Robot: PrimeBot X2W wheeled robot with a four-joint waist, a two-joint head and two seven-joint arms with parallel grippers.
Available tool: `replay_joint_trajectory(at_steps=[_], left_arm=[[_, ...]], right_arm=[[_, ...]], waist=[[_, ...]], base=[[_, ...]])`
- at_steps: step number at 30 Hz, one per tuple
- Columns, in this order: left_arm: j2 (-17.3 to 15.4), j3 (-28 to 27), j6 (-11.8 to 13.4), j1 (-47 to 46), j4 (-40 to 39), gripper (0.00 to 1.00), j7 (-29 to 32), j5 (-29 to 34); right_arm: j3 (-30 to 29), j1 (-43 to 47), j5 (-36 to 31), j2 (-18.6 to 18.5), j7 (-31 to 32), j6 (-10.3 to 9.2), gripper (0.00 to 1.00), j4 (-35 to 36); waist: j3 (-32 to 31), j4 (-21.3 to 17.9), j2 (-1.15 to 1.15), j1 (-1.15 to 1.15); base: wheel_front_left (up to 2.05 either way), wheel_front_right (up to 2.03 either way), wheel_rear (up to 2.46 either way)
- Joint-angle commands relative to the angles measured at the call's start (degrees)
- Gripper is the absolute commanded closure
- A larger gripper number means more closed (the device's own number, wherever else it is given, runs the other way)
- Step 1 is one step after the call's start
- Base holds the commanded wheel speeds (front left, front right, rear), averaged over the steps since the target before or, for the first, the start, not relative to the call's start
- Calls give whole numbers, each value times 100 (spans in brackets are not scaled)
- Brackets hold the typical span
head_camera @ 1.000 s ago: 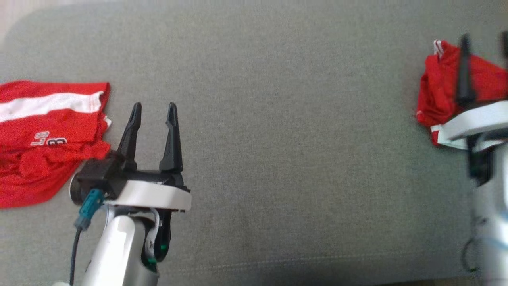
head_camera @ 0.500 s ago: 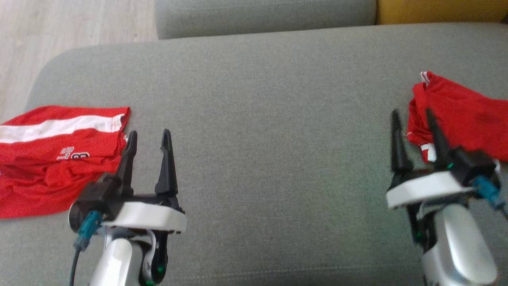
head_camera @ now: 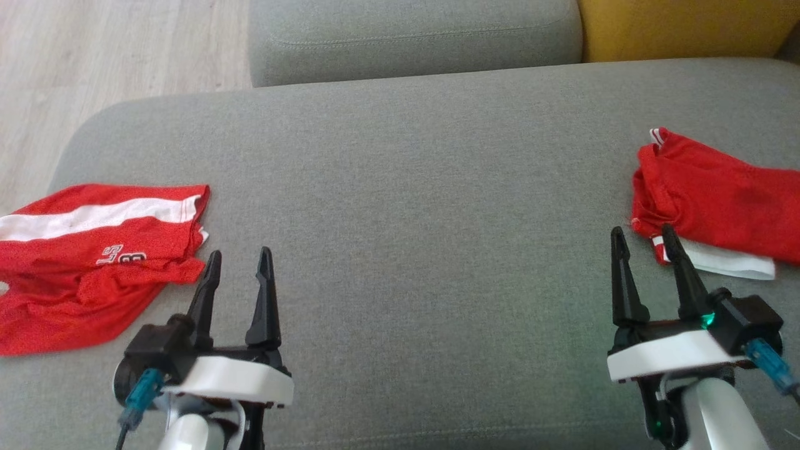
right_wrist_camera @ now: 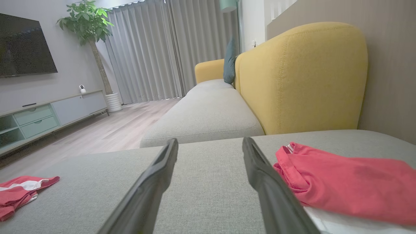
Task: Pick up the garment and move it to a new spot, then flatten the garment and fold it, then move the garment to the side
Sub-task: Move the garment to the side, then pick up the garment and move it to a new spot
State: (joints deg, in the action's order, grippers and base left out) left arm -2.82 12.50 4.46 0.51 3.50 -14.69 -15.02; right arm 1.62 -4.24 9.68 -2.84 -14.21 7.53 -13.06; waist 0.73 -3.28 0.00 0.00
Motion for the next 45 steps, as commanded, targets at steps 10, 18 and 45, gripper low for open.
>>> replay_joint_trajectory(at_steps=[10, 18, 45], left_arm=[[-6, -217, 10, -157, -317, 0, -31, 37], [-6, -140, -12, -193, -289, 0, -31, 60], [-6, -715, 62, -118, -203, 0, -31, 62]], right_arm=[[136, 7, 92, -4, -78, -4, 0, 345], [125, 31, 165, -4, -78, -4, 0, 375], [827, 106, 249, -4, -79, -4, 0, 110]], waist=[[4, -14, 0, 0], [19, 78, 0, 0], [-166, 2164, 0, 0]], base=[[0, 0, 0], [0, 0, 0], [0, 0, 0]])
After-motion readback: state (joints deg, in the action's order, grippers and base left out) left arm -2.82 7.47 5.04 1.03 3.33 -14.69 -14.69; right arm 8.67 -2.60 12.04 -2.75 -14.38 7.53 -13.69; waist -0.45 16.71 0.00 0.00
